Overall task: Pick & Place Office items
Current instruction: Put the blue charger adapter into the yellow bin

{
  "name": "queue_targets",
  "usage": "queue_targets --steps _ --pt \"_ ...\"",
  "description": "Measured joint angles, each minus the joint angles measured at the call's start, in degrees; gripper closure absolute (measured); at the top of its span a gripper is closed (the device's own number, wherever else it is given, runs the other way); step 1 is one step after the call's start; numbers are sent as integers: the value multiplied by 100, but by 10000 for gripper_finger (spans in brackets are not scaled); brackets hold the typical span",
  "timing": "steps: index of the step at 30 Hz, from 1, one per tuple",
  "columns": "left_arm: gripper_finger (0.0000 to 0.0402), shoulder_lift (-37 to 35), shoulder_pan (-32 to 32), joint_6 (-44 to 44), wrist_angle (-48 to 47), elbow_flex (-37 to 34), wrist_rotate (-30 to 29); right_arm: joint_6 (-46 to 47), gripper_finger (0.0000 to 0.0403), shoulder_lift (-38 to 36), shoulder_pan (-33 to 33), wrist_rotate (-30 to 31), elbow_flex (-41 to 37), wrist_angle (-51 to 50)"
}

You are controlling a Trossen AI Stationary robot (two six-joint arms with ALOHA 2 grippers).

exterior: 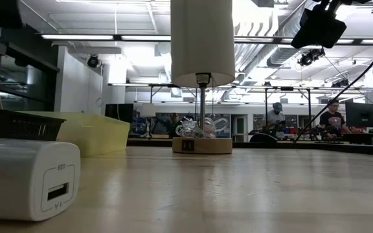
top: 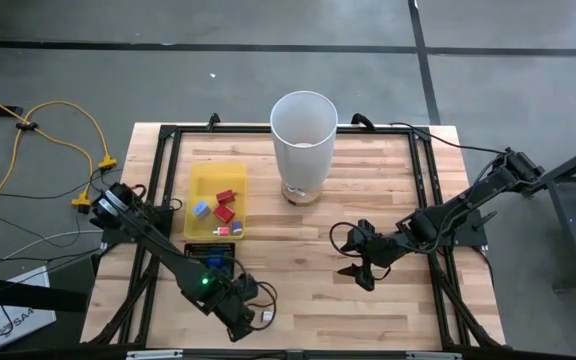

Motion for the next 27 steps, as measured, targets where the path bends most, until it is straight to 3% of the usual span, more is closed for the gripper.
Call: queue_targets --steps 5,12,21,27 --pt "232 0 58 126 9 0 -20 0 103 0 1 0 0 0" --pt "232 46 -205 -528 89 24 -230 0 103 0 1 -1 0 0" --pt "232 845 -480 -819 -548 819 -390 0 103 0 1 0 0 38" --pt "232 907 -492 -796 -650 874 -412 -1 103 0 0 1 0 44"
